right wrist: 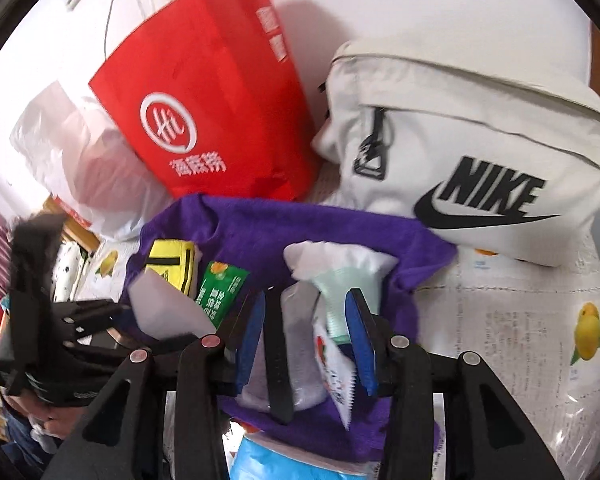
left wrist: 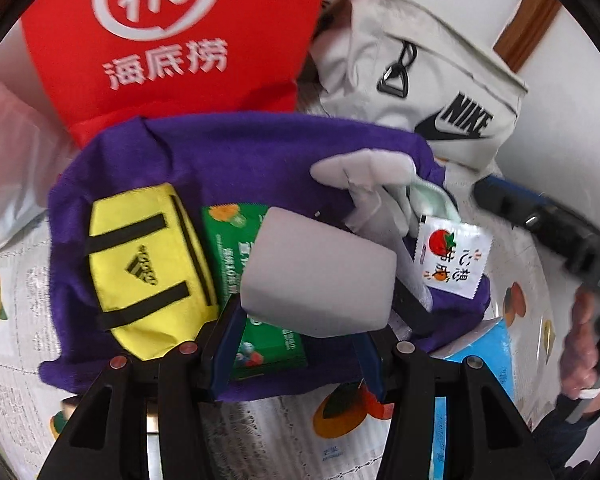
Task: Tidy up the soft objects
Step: 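Release the watch strap onto the towel with the right tool while the left tool releases the sponge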
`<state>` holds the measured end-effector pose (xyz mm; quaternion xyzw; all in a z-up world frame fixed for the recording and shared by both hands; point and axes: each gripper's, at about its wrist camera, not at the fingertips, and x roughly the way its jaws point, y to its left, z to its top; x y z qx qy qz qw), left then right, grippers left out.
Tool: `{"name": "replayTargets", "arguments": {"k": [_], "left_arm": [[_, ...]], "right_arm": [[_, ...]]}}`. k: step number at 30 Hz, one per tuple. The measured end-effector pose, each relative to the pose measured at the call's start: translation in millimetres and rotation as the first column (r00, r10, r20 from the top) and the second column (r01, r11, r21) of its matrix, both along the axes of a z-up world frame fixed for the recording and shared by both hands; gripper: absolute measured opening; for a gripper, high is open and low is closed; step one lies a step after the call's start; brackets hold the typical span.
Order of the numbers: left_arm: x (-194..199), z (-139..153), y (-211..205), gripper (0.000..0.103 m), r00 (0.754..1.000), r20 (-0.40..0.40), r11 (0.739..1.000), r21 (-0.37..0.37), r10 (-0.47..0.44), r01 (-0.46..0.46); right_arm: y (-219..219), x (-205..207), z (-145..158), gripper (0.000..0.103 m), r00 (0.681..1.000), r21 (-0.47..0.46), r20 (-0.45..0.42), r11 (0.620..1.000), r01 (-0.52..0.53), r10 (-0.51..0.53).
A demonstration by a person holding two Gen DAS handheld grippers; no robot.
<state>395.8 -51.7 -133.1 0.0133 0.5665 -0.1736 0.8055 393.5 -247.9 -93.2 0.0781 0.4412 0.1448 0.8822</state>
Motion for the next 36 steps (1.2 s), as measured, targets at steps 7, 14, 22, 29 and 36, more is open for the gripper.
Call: {"name": "replayTargets", "arguments": {"k": [7, 14, 22, 29, 36], "left_arm": [[7.6, -13.3, -14.5, 0.053, 1.000, -0.021, 0.999, 0.046, 0.005, -0.004], [15.3, -15.3, -25.3, 0.068, 1.000, -0.028, 0.997, 0.072, 0.008, -0.006], [10.9, 4.4, -15.5, 0.072, 0.998, 0.039, 0.997, 0.063, 0.050, -0.052], [8.3, 21.4, -6.8, 0.072, 0.993, 0.084, 0.990, 0.106, 0.084, -0.093], [3.3, 27.9, 15.0, 0.072, 0.988, 0.094, 0.985, 0.109, 0.126, -0.136]], "right_arm": [[-20.2, -4.8, 9.6, 0.042, 0.999, 0.013, 0.023, 0.999, 0.036, -0.036], [-25.4, -7.6, 13.6, 0.042, 0.999, 0.015, 0.034, 0.999, 0.039, -0.039], [-22.6, -10.3, 16.6, 0.043, 0.999, 0.023, 0.040, 0.999, 0.027, -0.028], [-10.1, -16.2, 24.3, 0.043, 0.998, 0.013, 0.061, 1.000, -0.009, 0.008], [-0.7, -22.0, 28.8, 0.043, 0.997, 0.000, 0.071, 1.000, -0.027, 0.027]]}}
